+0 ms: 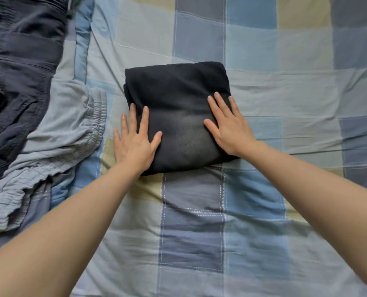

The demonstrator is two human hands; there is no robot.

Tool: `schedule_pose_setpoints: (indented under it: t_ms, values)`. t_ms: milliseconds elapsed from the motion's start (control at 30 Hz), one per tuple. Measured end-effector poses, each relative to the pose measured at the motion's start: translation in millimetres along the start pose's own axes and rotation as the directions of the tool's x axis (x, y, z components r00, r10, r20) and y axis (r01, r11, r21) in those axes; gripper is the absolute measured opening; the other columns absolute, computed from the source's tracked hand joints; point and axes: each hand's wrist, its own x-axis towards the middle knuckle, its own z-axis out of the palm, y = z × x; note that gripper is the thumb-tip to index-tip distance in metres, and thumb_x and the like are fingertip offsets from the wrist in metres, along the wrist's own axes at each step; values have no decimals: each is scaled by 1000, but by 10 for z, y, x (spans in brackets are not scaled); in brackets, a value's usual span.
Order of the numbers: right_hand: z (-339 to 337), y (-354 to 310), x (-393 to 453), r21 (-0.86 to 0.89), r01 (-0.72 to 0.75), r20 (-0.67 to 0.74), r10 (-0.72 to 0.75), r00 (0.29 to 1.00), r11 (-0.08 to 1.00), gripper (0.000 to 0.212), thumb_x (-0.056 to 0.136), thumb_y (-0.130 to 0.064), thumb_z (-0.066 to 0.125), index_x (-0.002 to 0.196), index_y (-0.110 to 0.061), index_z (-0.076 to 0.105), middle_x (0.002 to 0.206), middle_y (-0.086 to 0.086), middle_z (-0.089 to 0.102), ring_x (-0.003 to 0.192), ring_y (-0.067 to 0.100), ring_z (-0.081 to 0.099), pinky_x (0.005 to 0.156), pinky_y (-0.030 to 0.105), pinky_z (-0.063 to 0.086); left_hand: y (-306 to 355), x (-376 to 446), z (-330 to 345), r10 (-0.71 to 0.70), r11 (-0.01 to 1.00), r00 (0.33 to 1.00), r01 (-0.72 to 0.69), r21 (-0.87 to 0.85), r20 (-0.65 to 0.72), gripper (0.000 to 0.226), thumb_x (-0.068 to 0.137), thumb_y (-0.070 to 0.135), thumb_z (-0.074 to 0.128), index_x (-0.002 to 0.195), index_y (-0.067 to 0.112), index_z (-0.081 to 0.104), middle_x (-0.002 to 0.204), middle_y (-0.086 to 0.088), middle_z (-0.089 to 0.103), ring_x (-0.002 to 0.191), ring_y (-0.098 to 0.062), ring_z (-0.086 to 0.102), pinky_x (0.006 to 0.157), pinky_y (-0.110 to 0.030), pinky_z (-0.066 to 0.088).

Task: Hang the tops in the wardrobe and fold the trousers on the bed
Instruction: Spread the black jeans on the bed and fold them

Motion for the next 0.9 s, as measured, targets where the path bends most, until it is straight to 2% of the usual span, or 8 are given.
schedule_pose_setpoints:
  t_ms: [100, 200, 300, 333, 467, 600, 767, 900]
  values:
    - [58, 29, 116, 212, -4, -32, 11, 999, 977, 66, 96, -54, 16, 153, -23, 12, 161, -8, 6, 149, 20, -2, 121, 42, 8, 26, 40, 36, 27, 995, 999, -32, -97, -44, 70, 99, 50, 36, 156, 26, 2, 164, -5, -8, 142, -36, 26, 113, -49, 29]
    - [56, -53, 36, 123, -46, -243, 75, 967, 991, 59, 97, -42, 31, 150, -15, 26, 158, 0, 21, 145, 27, 19, 114, 45, 29, 84, -27, 6, -4, 978, 972, -45, -203, -235, 68, 99, 32, 45, 156, 15, 12, 164, -10, 2, 145, -33, 24, 111, -44, 34]
    - [21, -134, -125, 185, -167, -393, 229, 891, 968, 57, 96, -34, 44, 148, -15, 30, 147, 10, 35, 124, 36, 42, 97, 48, 43, 112, -88, -48, -150, 873, 952, 1, -487, -267, 67, 96, 15, 50, 154, 10, 16, 162, -12, 10, 146, -24, 18, 112, -15, 18]
    - [40, -136, -165, 230, -202, -377, 279, 883, 952, 58, 96, -35, 44, 149, -17, 27, 142, 12, 36, 117, 37, 46, 93, 48, 44, 126, -118, -44, -164, 860, 946, -1, -511, -278, 67, 96, 14, 51, 154, 9, 18, 161, -13, 13, 146, -25, 19, 113, -15, 15]
    - [120, -193, -222, 233, -249, -302, 313, 900, 940, 60, 96, -44, 42, 150, -27, 21, 128, 18, 37, 103, 41, 50, 86, 48, 45, 186, -235, 79, -124, 881, 940, -44, -472, -319, 64, 96, 17, 52, 152, 7, 23, 157, -20, 20, 142, -32, 28, 116, -39, 25]
    - [139, -254, -216, 172, -361, -269, 396, 878, 917, 65, 94, -56, 38, 150, -37, 13, 128, 16, 34, 101, 39, 47, 85, 51, 43, 243, -249, 87, -253, 826, 919, 43, -562, -302, 64, 95, 21, 55, 152, 13, 26, 151, -21, 25, 128, -32, 41, 105, -34, 34]
    - [209, -302, -281, 152, -297, -255, 328, 910, 943, 70, 94, -55, 40, 152, -33, 8, 132, 20, 32, 93, 43, 53, 81, 49, 49, 282, -288, 110, -214, 878, 921, 34, -478, -326, 67, 94, 30, 56, 152, 21, 25, 149, -15, 30, 114, -36, 53, 91, -47, 48]
    - [95, -340, -311, 103, -292, -231, 308, 923, 951, 66, 95, -51, 44, 151, -30, 16, 128, 20, 35, 72, 38, 56, 66, 41, 47, 297, -358, 28, -159, 879, 925, -28, -476, -347, 66, 95, 21, 59, 152, 14, 27, 148, -18, 31, 123, -34, 48, 99, -43, 43]
